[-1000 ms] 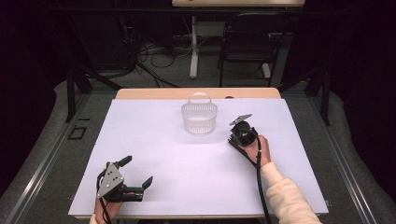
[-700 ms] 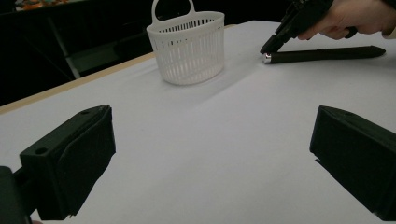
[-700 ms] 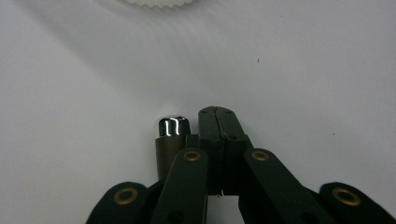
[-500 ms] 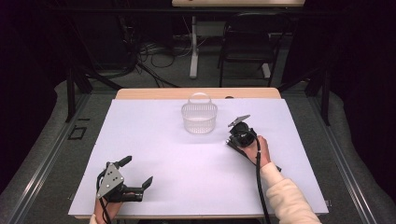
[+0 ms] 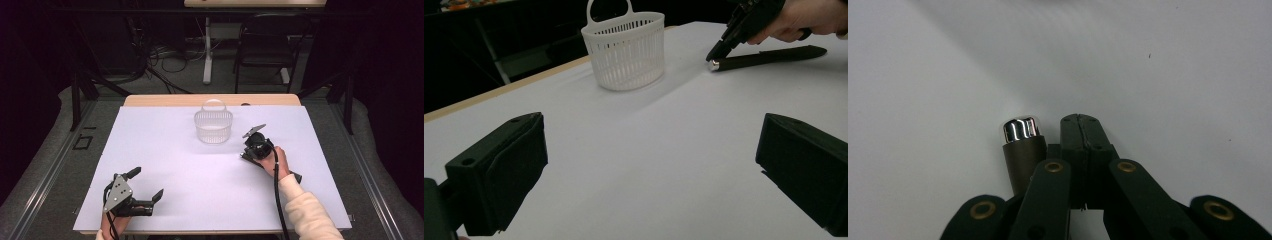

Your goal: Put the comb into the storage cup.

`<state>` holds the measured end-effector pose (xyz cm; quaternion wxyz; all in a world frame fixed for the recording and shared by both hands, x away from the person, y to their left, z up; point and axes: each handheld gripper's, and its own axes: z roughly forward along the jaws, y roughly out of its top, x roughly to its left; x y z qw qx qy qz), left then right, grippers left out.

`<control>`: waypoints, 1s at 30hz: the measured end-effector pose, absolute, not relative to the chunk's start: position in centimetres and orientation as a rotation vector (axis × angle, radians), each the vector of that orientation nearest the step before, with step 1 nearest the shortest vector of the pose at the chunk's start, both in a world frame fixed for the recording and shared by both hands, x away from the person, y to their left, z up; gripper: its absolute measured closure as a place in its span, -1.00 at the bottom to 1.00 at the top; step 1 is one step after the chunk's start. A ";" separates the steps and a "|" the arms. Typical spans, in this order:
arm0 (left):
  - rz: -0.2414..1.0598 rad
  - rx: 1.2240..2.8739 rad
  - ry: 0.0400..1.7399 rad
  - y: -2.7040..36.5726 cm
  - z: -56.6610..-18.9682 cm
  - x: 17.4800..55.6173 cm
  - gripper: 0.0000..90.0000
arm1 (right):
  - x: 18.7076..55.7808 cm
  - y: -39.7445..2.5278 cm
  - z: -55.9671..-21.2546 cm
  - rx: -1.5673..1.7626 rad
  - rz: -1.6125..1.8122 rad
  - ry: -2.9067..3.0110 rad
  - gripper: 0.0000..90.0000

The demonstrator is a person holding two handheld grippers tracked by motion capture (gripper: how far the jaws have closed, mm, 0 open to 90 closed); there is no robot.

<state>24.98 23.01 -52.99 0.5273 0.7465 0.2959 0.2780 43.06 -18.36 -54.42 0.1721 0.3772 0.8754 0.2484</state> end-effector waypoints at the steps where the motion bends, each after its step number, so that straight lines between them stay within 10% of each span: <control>1: 0.664 1.785 0.707 23.0 -53.0 25.0 -1.00 | 43.0 -18.4 -54.4 1.067 0.707 2.487 1.00; 30: 0.664 1.788 0.706 23.0 -53.0 25.0 -1.00 | 41.4 -17.8 -54.1 1.005 0.682 2.580 1.00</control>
